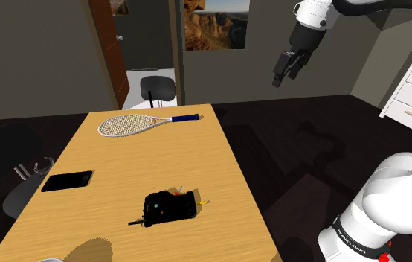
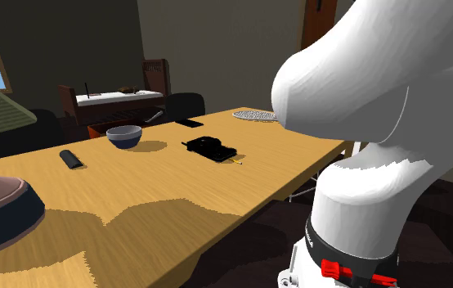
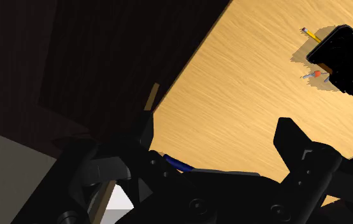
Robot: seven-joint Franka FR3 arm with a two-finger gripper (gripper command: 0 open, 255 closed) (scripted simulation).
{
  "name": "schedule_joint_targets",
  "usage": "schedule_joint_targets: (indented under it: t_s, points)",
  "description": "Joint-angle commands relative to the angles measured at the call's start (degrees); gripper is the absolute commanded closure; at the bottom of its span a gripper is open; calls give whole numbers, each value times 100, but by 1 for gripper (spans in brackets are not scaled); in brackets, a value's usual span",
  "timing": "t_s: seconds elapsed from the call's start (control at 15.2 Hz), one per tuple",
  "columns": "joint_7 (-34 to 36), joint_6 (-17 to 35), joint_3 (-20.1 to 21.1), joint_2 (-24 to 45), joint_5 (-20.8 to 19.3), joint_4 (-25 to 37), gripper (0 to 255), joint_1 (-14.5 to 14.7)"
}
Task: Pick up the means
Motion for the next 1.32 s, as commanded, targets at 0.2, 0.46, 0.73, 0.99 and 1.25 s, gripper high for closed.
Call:
schedule_joint_targets:
  t_s: [0.2, 0.46, 0.73, 0.99, 1.25]
  points:
    - [-87, 401, 136, 386, 68, -65, 0, 159]
    - [-202, 913, 326, 945, 139, -83, 0, 359]
    - [-313, 1390, 525, 1545, 182, -27, 0, 544]
    - [-411, 1825, 734, 2177, 186, 99, 0, 713]
    - [-488, 2214, 949, 2833, 138, 292, 0, 868]
